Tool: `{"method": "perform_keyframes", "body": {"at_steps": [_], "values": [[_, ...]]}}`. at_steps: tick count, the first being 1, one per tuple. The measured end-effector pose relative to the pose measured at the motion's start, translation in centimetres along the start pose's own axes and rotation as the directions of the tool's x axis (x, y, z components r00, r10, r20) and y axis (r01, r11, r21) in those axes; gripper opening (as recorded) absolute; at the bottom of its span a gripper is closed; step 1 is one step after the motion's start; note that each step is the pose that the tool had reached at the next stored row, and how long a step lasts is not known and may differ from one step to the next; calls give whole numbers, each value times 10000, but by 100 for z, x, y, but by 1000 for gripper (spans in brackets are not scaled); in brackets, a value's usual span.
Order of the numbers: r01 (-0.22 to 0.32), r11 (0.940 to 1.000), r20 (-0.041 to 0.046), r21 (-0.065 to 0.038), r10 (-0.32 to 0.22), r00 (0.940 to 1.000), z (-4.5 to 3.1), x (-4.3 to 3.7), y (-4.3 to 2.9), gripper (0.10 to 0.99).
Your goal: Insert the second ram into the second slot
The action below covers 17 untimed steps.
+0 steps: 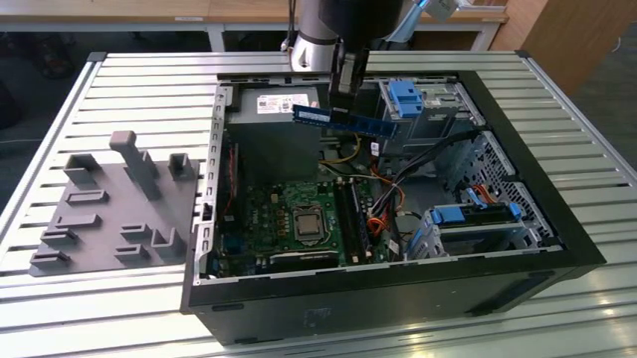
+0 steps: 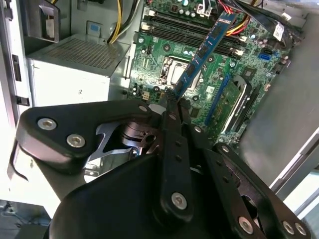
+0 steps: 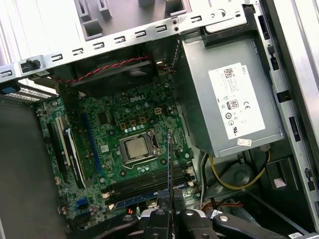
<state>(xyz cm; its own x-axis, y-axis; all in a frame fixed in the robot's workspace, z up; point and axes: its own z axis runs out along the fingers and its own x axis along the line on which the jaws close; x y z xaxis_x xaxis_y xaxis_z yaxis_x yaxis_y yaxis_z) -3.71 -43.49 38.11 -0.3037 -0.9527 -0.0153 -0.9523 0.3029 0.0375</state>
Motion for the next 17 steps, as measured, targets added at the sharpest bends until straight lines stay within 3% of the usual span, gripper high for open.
{"method": "perform_keyframes", "body": {"at_steps": [9, 17], "values": [[-675, 9977, 22, 11, 675, 9977, 0, 0, 0, 137], [-1286, 9917, 39, 21, 1286, 9917, 1, 0, 0, 137]]}}
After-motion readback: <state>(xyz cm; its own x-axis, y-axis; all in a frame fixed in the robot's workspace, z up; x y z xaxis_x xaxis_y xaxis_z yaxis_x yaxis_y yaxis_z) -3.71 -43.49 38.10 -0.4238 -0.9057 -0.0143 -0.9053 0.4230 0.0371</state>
